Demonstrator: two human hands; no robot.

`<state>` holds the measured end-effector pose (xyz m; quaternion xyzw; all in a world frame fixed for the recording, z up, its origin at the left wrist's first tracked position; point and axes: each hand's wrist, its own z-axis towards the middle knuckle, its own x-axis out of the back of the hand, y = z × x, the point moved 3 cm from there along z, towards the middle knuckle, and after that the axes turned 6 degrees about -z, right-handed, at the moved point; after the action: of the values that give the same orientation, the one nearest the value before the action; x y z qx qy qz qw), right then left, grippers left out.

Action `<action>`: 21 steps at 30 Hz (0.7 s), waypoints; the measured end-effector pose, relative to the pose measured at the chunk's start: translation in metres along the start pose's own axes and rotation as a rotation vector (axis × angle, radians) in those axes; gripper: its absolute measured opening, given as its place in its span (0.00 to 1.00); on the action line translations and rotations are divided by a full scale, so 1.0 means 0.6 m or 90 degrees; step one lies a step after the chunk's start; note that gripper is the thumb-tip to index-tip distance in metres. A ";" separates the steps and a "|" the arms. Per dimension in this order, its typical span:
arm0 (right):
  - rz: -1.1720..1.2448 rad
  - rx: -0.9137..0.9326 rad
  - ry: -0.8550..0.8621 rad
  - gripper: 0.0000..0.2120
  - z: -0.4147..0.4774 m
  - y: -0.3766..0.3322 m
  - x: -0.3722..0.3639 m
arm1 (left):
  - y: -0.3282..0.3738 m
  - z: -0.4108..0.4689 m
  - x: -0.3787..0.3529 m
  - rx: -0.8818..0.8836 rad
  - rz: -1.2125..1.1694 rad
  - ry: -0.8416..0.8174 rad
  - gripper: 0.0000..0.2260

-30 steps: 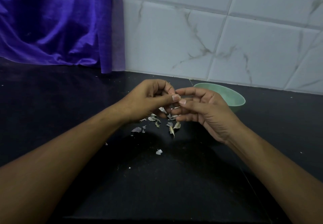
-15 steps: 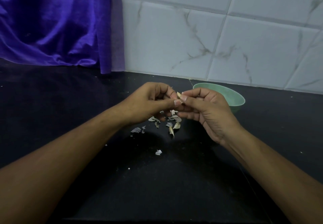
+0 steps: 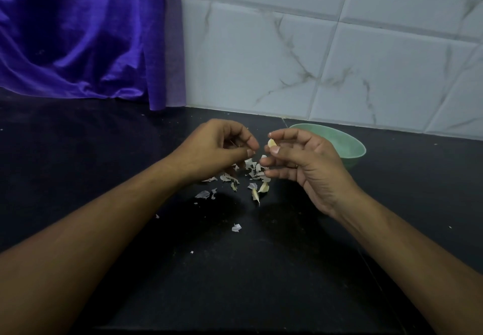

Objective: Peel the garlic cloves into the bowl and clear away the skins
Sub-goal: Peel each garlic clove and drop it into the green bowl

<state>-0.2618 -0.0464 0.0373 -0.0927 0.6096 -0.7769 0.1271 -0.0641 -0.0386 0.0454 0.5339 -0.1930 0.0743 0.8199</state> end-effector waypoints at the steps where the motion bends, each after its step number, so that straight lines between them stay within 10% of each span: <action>1: -0.008 0.002 -0.003 0.11 0.000 0.001 0.000 | -0.001 0.000 0.001 -0.003 0.016 0.008 0.04; 21: -0.118 0.052 -0.016 0.08 0.005 0.014 0.000 | -0.003 0.001 -0.002 -0.010 0.000 0.014 0.04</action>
<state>-0.2600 -0.0510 0.0298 -0.1533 0.5644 -0.8085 0.0656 -0.0646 -0.0399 0.0439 0.5262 -0.1847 0.0788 0.8263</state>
